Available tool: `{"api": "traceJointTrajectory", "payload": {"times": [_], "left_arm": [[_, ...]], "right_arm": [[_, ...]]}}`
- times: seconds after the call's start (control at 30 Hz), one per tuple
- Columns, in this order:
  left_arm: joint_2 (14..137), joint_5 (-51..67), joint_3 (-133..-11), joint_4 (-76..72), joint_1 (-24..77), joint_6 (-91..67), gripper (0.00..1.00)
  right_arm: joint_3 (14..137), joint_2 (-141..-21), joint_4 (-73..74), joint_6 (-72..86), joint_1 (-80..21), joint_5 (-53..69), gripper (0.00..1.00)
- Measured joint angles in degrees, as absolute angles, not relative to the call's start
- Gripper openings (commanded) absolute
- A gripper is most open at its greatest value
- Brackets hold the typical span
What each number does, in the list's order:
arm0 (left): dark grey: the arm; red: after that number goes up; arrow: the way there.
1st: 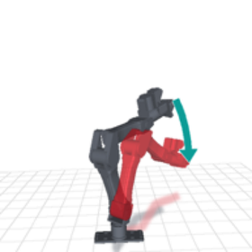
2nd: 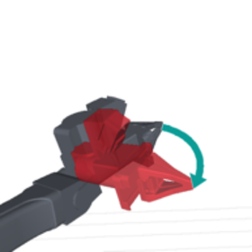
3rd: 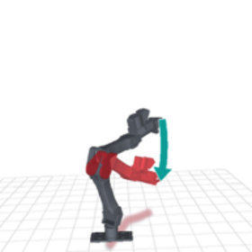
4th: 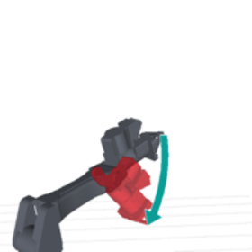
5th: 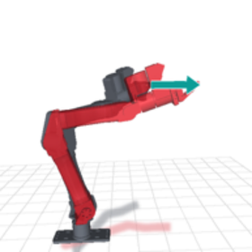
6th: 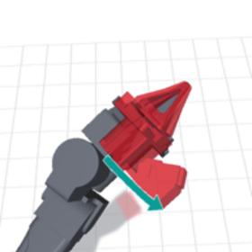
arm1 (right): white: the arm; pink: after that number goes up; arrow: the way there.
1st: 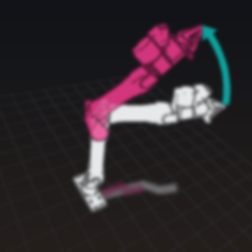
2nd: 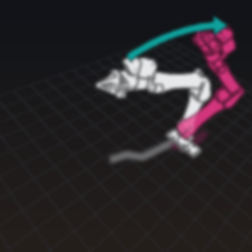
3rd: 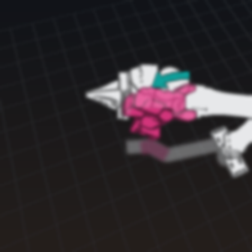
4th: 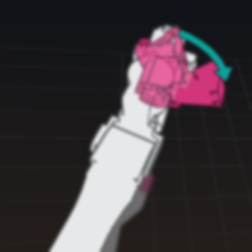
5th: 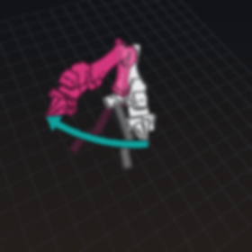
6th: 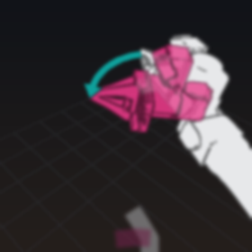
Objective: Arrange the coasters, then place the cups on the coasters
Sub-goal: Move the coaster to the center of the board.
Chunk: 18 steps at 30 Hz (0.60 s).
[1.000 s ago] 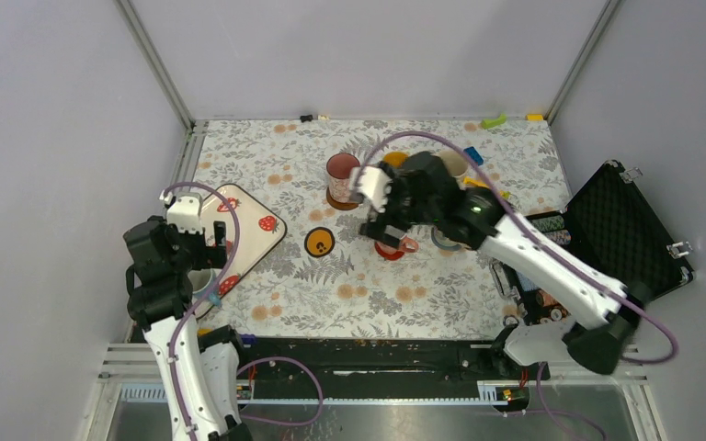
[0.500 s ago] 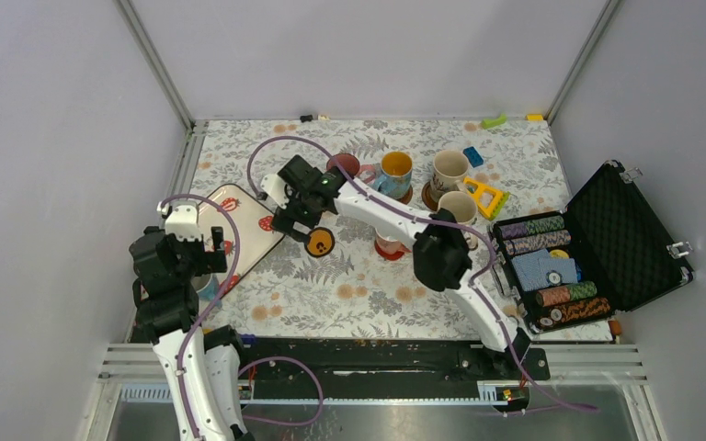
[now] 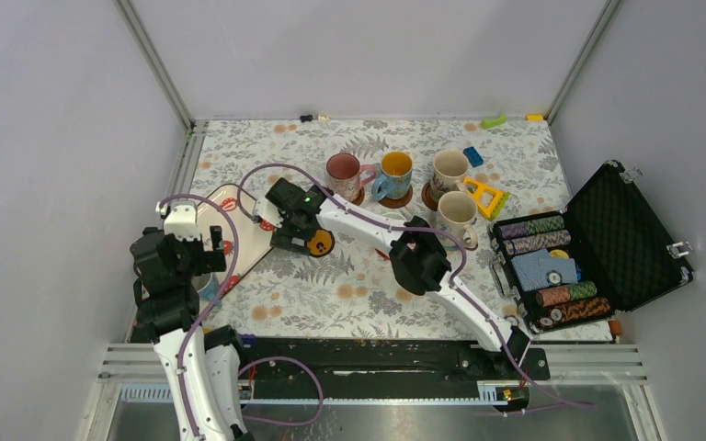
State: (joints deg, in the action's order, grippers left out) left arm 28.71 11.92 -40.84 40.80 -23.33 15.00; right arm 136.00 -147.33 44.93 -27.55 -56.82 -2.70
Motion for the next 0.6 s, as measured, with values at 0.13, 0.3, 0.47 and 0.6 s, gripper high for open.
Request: {"api": "traceJointTrajectory", "payload": {"times": [0.13, 0.3, 0.47, 0.6], "left_arm": [[28.75, 11.92, -40.75, 40.69, -23.33, 14.98, 0.99], [28.62, 11.92, -40.73, 40.56, -23.33, 15.0, 0.99], [28.53, 11.92, -40.71, 40.56, -23.33, 15.0, 0.99], [28.29, 11.94, -40.69, 40.56, -23.33, 15.0, 0.99]], "right_arm": [[136.88, -148.2, 44.84, -28.84, -58.02, -4.34, 1.0], [137.62, -148.81, 45.06, -30.81, -58.61, -7.2, 0.98], [132.77, -146.17, 44.75, -31.03, -58.04, -6.57, 0.92], [127.92, -143.28, 46.3, -31.03, -57.08, -5.02, 0.9]]}}
